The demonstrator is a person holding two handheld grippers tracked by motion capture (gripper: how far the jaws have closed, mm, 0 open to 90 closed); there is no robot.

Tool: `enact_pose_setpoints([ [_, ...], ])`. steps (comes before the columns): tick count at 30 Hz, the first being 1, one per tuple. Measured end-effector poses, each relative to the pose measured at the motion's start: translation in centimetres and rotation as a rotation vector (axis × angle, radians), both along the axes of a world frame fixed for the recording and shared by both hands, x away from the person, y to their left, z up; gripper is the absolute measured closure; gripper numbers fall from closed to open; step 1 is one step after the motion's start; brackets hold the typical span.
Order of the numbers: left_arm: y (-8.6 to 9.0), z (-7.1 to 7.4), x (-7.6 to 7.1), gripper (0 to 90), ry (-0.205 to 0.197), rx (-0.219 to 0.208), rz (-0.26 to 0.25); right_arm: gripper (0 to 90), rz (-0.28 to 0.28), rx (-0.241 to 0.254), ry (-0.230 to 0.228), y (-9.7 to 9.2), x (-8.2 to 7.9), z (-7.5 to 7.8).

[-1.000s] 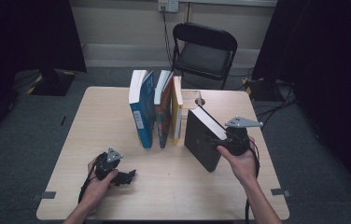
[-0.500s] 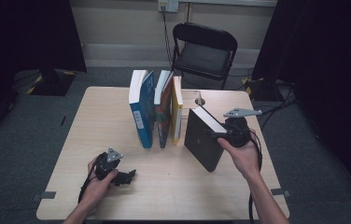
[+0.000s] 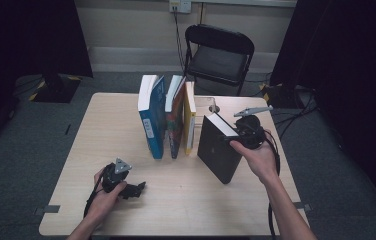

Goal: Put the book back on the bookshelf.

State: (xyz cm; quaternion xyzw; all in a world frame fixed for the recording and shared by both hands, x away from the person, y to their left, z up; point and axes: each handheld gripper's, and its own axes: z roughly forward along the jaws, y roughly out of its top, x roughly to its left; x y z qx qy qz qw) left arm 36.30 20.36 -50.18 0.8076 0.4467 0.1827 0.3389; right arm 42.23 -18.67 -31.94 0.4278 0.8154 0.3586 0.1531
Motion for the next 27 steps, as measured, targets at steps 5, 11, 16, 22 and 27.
enact_pose_setpoints([
  [5, -0.1, 0.0, 0.1, 0.0, -0.002, -0.009, 0.002, 51.3, 0.013, -0.047, 0.06, 0.4, 0.9, 0.6],
  [11, 0.0, 0.0, 0.1, 0.0, -0.001, -0.005, -0.007, 50.9, 0.013, -0.099, 0.133, 1.4, 1.9, 1.3],
  [16, -0.1, 0.0, 0.2, 0.0, -0.001, -0.002, 0.005, 50.8, 0.016, -0.164, 0.215, 2.4, 3.0, 1.9],
  [22, -0.2, -0.1, 0.2, 0.0, -0.005, -0.015, 0.015, 50.8, 0.025, -0.246, 0.287, 3.7, 3.7, 1.9],
  [27, -0.2, -0.1, 0.2, 0.0, -0.005, -0.015, 0.015, 50.6, 0.026, -0.278, 0.316, 4.2, 3.9, 1.3],
])
